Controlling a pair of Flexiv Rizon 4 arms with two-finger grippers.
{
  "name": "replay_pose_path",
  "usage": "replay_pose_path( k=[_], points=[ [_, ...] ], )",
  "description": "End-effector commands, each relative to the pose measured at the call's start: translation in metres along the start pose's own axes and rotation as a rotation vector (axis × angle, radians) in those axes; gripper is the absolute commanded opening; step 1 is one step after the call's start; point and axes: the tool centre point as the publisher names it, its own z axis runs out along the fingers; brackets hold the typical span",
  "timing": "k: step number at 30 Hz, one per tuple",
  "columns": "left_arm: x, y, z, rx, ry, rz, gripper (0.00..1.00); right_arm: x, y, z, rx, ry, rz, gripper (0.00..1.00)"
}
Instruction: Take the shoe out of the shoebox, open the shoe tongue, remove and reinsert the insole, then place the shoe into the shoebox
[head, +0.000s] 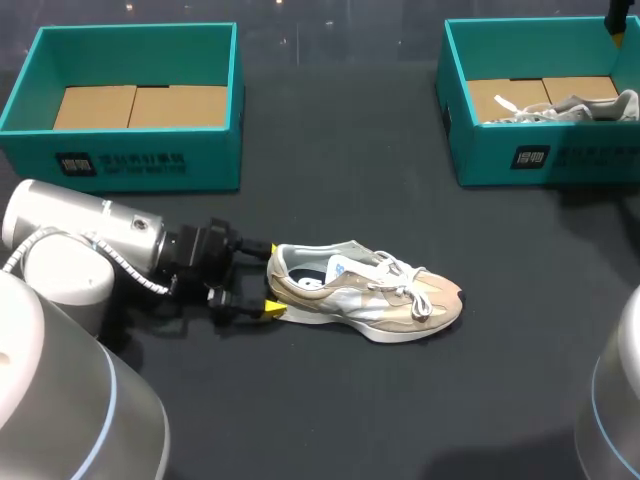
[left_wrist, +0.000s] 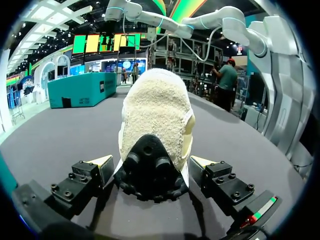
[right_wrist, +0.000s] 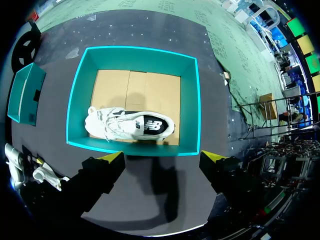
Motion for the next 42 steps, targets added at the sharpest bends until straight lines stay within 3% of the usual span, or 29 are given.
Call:
replay_pose_path(
  k=[1, 30, 31, 33, 34, 42],
  points=[
    [0.001, 0.001, 0.008, 0.000, -0.001, 0.000, 1.00, 0.000, 0.001, 0.000, 0.001, 0.000, 0.000, 1.00],
    [-0.001, -0.008, 0.042, 0.015, 0.011, -0.003, 1.00, 0.000, 0.001, 0.000, 0.001, 0.000, 0.000, 1.00],
    [-0.001, -0.008, 0.043, 0.015, 0.011, -0.002, 0.75, 0.000, 0.001, 0.000, 0.001, 0.000, 0.000, 1.00],
    [0.000, -0.008, 0.043, 0.015, 0.010, -0.001, 0.05, 0.000, 0.001, 0.000, 0.001, 0.000, 0.000, 1.00],
    [0.000, -0.008, 0.044, 0.016, 0.010, -0.001, 0.00, 0.000, 0.001, 0.000, 0.001, 0.000, 0.000, 1.00],
    [0.002, -0.004, 0.042, 0.022, 0.002, 0.000, 0.00, 0.000, 0.001, 0.000, 0.001, 0.000, 0.000, 1.00]
  ],
)
